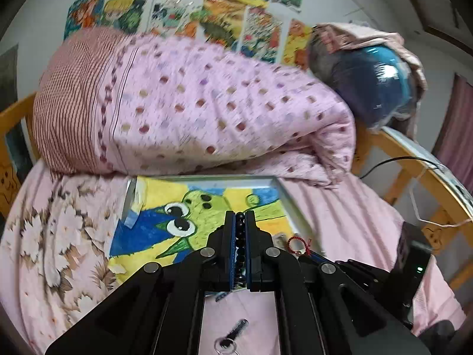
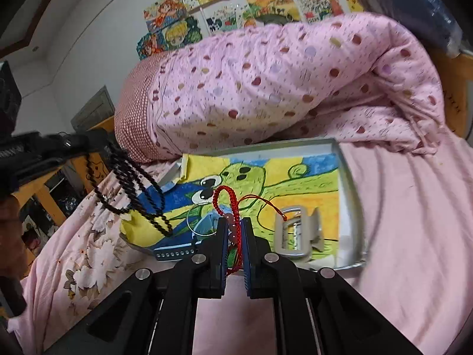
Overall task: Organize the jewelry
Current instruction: 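Carry the red bracelet and black bead necklace into the grey tray, then open both tools over the tray and withdraw them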
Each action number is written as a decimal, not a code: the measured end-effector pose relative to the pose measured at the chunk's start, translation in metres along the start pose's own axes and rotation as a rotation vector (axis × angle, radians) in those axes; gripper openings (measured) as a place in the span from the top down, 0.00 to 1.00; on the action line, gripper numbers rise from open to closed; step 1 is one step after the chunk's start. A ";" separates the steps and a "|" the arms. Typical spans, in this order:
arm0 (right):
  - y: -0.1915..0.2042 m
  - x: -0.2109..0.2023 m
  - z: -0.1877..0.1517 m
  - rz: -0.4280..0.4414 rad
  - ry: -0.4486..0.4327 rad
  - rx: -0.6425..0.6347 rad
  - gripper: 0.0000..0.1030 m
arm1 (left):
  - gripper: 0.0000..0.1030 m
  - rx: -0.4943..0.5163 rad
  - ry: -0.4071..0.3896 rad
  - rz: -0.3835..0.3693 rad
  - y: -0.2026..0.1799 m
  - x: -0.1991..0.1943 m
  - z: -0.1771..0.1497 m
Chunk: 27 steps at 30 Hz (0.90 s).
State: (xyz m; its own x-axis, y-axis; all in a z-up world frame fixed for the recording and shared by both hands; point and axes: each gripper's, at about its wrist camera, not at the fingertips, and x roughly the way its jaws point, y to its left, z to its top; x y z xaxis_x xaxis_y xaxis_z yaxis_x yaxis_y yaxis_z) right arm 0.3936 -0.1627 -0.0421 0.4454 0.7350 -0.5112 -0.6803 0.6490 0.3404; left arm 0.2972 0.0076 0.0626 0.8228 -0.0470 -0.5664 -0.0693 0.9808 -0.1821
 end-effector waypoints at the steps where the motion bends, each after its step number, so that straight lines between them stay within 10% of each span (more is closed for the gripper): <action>1: -0.001 0.005 -0.001 0.003 0.009 0.001 0.92 | 0.97 -0.010 0.011 0.011 0.004 0.008 -0.003; 27: -0.008 0.040 -0.017 -0.037 0.113 -0.025 0.90 | 0.97 -0.095 0.236 0.072 0.041 0.082 -0.064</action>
State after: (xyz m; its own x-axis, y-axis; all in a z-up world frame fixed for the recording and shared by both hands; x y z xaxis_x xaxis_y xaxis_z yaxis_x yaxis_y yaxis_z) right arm 0.4069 -0.1417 -0.0791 0.4032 0.6830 -0.6091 -0.6798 0.6691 0.3003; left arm 0.3255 0.0322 -0.0428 0.6602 -0.0311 -0.7504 -0.1848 0.9617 -0.2024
